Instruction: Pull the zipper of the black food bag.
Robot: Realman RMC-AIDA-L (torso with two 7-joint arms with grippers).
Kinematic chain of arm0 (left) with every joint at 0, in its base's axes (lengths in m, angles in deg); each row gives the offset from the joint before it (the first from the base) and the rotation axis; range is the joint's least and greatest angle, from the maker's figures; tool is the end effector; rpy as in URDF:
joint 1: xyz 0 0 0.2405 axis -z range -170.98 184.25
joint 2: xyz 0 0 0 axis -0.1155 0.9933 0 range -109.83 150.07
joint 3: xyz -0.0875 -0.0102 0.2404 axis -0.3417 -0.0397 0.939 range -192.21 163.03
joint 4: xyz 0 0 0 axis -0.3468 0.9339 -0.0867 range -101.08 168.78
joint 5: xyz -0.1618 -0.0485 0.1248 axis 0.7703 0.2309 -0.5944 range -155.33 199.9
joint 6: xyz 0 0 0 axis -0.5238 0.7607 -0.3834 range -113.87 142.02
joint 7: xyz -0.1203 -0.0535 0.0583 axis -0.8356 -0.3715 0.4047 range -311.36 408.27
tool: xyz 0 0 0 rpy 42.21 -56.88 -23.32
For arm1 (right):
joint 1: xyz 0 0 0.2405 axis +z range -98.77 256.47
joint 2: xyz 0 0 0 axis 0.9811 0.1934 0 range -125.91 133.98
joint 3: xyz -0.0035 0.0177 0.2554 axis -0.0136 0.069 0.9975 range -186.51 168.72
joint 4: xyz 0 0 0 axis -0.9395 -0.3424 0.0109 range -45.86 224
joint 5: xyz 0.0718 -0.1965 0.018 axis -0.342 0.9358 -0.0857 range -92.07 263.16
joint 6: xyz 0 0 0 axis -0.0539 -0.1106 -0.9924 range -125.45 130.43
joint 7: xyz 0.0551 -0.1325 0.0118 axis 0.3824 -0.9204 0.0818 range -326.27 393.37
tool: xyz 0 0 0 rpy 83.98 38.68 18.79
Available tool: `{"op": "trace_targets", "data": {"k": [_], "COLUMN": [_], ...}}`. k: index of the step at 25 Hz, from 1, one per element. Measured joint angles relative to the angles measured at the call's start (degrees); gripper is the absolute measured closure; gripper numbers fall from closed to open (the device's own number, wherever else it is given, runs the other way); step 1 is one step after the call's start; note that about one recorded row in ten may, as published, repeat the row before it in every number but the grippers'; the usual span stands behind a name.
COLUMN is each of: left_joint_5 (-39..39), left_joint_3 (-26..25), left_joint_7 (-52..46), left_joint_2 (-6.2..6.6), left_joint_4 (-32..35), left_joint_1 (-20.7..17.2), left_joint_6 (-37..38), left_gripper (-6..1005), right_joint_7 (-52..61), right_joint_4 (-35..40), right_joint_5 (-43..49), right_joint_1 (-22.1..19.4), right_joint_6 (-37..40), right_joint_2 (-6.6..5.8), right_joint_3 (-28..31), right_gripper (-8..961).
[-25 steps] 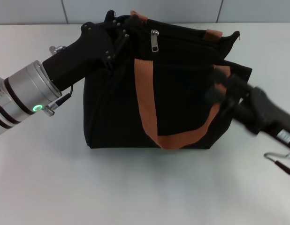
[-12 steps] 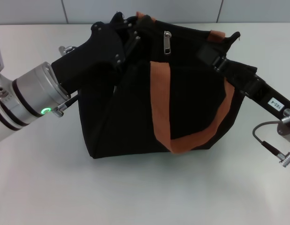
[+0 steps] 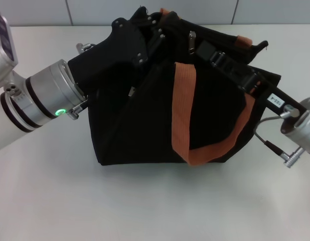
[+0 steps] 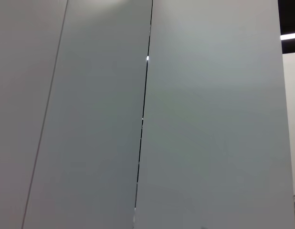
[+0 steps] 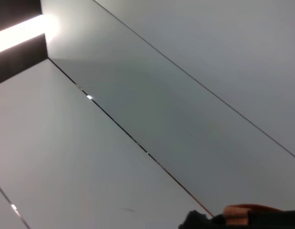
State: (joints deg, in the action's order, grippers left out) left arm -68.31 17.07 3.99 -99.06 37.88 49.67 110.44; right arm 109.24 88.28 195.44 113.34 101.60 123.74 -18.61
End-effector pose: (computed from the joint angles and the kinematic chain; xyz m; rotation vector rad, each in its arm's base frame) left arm -0.1764 0.3401 -0.0353 -2.3770 -0.2153 -1.4537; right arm 0.2174 0.2988 -0.0420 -2.2271 1.1451 1.7505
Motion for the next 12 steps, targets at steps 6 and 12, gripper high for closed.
{"op": "trace_targets", "data": {"k": [6,12], "left_joint_5": [0.0,0.09], "left_joint_3": [0.03,-0.05], "left_joint_7": [0.0,0.0], "left_joint_2": [0.0,0.0], "left_joint_4": [-0.18,-0.18], "left_joint_1": [0.32,0.4], "left_joint_6": [-0.1,-0.18], "left_gripper": [977,977], "right_joint_7": [0.01,-0.04], "right_joint_4": [-0.15,-0.19], "right_joint_5": [0.02,0.15], "right_joint_1": [1.14,1.34], "right_joint_6": [-0.53,-0.42], "right_joint_2": [0.0,0.0], "right_joint_3": [-0.42,-0.5], "right_gripper": [548,548]}}
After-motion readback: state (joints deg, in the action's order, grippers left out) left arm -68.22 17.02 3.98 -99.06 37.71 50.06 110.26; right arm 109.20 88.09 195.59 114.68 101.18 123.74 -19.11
